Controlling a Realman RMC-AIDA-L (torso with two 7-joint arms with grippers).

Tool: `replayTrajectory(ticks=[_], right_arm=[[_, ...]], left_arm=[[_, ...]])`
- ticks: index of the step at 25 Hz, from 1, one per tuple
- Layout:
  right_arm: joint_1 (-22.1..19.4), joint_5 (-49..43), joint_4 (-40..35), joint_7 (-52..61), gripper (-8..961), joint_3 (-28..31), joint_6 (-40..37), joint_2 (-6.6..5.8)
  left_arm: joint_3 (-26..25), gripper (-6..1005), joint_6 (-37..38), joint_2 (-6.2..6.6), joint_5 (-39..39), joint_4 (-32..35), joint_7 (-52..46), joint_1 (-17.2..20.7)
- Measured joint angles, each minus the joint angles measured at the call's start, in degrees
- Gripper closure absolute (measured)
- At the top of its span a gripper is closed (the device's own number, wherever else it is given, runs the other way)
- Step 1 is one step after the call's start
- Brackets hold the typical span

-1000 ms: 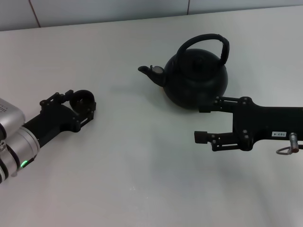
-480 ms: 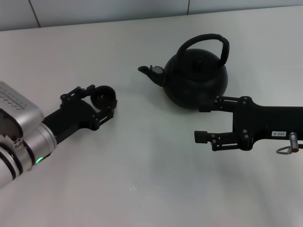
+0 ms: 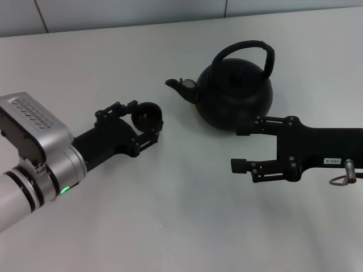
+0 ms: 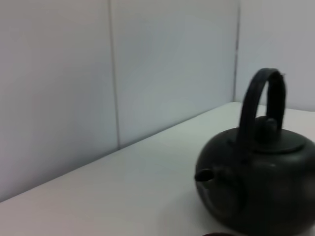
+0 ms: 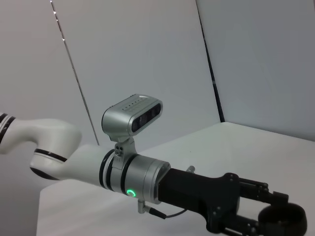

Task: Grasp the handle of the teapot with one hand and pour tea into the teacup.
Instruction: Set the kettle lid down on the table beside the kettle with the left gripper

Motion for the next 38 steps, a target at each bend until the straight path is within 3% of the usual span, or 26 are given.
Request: replayTrajectory(ticks=[9,38], right_arm=[[0.40,0.00,0.71,-0.21,121,-0.18,-0.35,0.00],[0.71,-0.17,0.85,-0.24,121,-0.20,-0.32,0.09]], left_arm=[[2.75,243,-0.38,-0.01,0.00,0.19,-0.09,-0.94],[3.60,183,-0.62,-0.01,0.00,-2.46,-0.09,-1.58]])
